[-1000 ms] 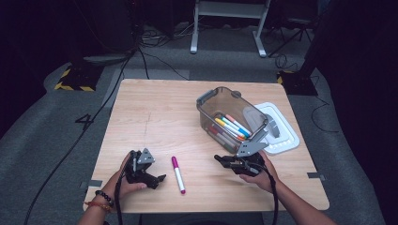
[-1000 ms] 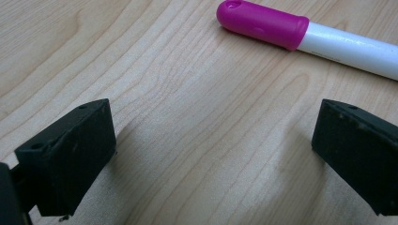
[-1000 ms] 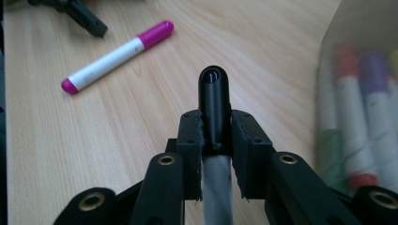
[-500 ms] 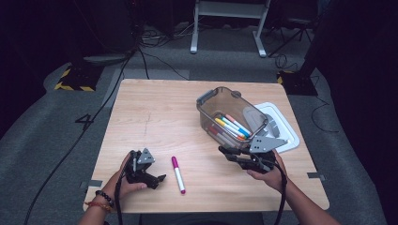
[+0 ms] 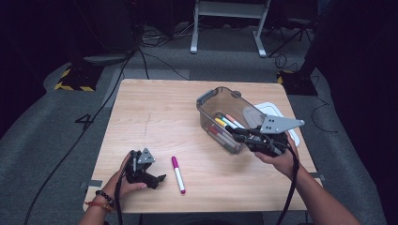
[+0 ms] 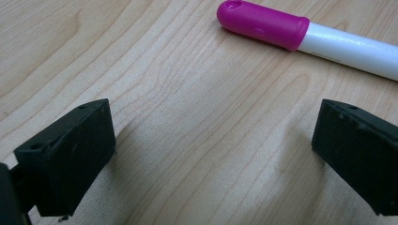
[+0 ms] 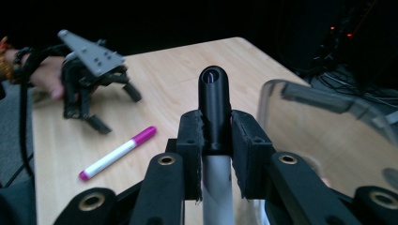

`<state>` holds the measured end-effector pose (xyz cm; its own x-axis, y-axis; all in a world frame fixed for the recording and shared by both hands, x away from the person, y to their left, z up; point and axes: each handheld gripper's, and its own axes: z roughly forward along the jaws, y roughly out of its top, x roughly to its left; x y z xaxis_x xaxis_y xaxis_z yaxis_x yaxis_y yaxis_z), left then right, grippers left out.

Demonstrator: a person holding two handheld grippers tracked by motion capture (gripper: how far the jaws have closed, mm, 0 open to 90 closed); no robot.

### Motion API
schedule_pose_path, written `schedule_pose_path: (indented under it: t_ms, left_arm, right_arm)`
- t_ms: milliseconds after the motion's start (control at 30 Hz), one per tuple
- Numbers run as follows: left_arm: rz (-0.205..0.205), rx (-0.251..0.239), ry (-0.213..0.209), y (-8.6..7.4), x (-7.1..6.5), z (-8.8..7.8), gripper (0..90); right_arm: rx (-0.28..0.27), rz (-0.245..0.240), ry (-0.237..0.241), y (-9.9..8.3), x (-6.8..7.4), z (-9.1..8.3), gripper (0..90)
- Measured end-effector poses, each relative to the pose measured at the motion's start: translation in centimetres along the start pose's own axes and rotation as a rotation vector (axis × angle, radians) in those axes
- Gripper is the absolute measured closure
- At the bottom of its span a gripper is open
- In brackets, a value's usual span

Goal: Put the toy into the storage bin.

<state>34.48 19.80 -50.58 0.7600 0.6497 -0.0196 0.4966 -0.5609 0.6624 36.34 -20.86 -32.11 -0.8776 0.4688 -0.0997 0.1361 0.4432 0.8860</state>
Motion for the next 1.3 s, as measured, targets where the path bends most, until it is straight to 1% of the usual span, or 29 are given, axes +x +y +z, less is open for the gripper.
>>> schedule_pose_path:
  t_ms: [33,67,167,233,267,300,433,500,567,633,700,767,833,867,967,1067,1133,1200,1267,1300]
  left_arm:
    - [0.000,0.000,0.000,0.0,0.0,0.0,0.2]
    - [0.001,0.000,0.000,0.0,0.0,0.0,0.1]
    - [0.001,0.000,0.000,0.0,0.0,0.0,0.1]
    - [0.001,0.000,0.000,0.0,0.0,0.0,0.2]
    - [0.000,0.000,0.000,0.0,0.0,0.0,0.2]
    - [0.000,0.000,0.000,0.0,0.0,0.0,0.2]
    - [0.000,0.000,0.000,0.0,0.0,0.0,0.2]
    - [0.000,0.000,0.000,0.0,0.0,0.0,0.2]
    - [0.000,0.000,0.000,0.0,0.0,0.0,0.2]
    - [0.000,0.000,0.000,0.0,0.0,0.0,0.2]
    - [0.001,0.000,-0.001,0.0,0.0,0.0,0.2]
    - [0.001,0.000,-0.001,0.0,0.0,0.0,0.2]
    - [0.001,0.000,0.000,0.0,0.0,0.0,0.2]
    - [0.001,-0.001,0.000,0.0,0.0,0.0,0.2]
    - [0.001,0.000,-0.001,0.0,0.0,0.0,0.2]
    - [0.002,0.000,-0.002,0.0,0.0,0.0,0.1]
    - [0.002,-0.001,-0.002,0.0,0.0,0.0,0.2]
    - [0.002,-0.001,-0.002,0.0,0.0,0.0,0.1]
    - [0.002,-0.001,-0.003,0.0,0.0,0.0,0.1]
    - [0.002,-0.001,-0.003,0.0,0.0,0.0,0.2]
  right_arm:
    - [0.003,0.006,-0.005,0.3,-0.4,0.0,74.5]
    - [0.010,-0.001,-0.025,0.6,-0.8,0.0,74.5]
    - [0.017,-0.003,-0.055,1.5,-2.0,0.2,74.5]
    - [0.022,0.010,-0.065,2.0,-2.8,0.4,74.5]
    - [0.029,0.008,-0.073,2.2,-3.2,0.6,74.5]
    - [0.032,0.016,-0.072,2.4,-3.5,0.8,74.5]
    - [0.057,0.031,-0.086,3.0,-4.8,2.1,74.5]
    - [0.072,0.030,-0.099,3.3,-5.4,3.0,74.5]
    - [0.085,0.048,-0.100,3.4,-6.0,4.0,74.5]
    - [0.115,0.057,-0.107,3.3,-6.5,5.2,74.5]
    - [0.143,0.075,-0.099,2.9,-7.0,6.5,74.5]
    - [0.185,0.086,-0.104,2.5,-7.4,7.8,74.5]
    - [0.217,0.098,-0.111,2.1,-7.9,8.7,74.5]
    - [0.227,0.115,-0.105,1.9,-8.2,9.0,74.5]
    - [0.280,0.127,-0.111,1.3,-8.7,10.0,74.5]
    - [0.334,0.155,-0.110,0.7,-9.1,11.0,74.5]
    - [0.369,0.149,-0.112,0.5,-9.1,11.6,74.5]
    - [0.393,0.158,-0.101,0.2,-9.1,12.0,74.5]
    - [0.432,0.158,-0.085,-0.2,-9.0,12.5,74.5]
    - [0.444,0.158,-0.087,-0.3,-9.0,12.7,74.4]
